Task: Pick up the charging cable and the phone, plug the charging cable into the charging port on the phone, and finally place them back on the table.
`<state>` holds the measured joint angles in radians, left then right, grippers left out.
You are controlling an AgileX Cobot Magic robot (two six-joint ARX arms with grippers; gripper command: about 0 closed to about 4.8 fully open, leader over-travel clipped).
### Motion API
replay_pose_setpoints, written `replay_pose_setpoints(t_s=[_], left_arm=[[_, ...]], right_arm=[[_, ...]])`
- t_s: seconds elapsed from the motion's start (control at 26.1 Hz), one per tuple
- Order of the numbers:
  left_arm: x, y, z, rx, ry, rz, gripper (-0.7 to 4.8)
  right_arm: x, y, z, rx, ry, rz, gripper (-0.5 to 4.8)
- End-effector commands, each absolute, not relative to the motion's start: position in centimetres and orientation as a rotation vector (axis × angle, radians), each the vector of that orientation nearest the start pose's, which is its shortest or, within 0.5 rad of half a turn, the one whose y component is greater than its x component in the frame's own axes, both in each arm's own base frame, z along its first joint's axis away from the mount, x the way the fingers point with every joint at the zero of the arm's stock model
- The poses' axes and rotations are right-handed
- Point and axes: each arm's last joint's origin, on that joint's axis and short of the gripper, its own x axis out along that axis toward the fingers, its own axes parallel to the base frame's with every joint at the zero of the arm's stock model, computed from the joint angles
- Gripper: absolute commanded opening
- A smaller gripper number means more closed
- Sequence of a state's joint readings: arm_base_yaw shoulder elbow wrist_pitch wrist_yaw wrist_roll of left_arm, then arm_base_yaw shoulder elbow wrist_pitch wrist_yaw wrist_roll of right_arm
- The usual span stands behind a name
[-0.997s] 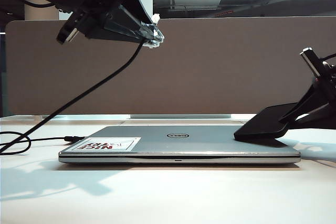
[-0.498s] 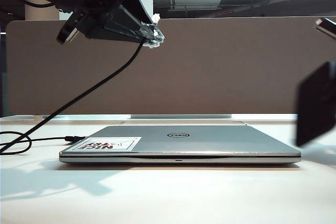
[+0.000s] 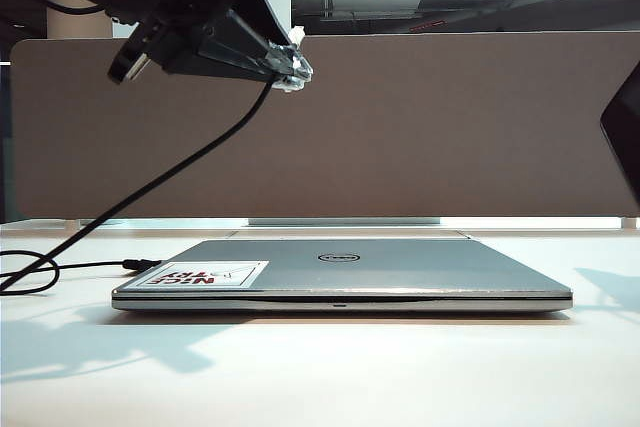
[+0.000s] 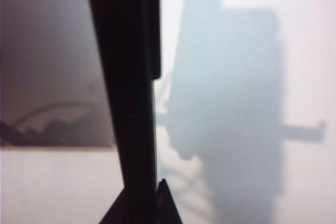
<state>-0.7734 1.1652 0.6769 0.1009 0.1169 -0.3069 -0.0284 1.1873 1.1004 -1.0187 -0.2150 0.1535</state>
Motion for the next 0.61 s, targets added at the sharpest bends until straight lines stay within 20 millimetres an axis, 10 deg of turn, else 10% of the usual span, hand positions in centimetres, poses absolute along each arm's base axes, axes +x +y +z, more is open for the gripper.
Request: replay_pose_setpoints(t_s=[0.04,0.61], left_arm=[[17.7,-17.7,25.2,-0.159,0.484,-0.82,-0.06],[17.7,-17.7,25.2,-0.16,0.484,-0.82,-0.06]], right_arm=[[20.9,1.0,30.5,0.176,1.135,0.085,-0.06],[22.6,4.2,25.9,-0.031,1.521,0.126,-0.06]])
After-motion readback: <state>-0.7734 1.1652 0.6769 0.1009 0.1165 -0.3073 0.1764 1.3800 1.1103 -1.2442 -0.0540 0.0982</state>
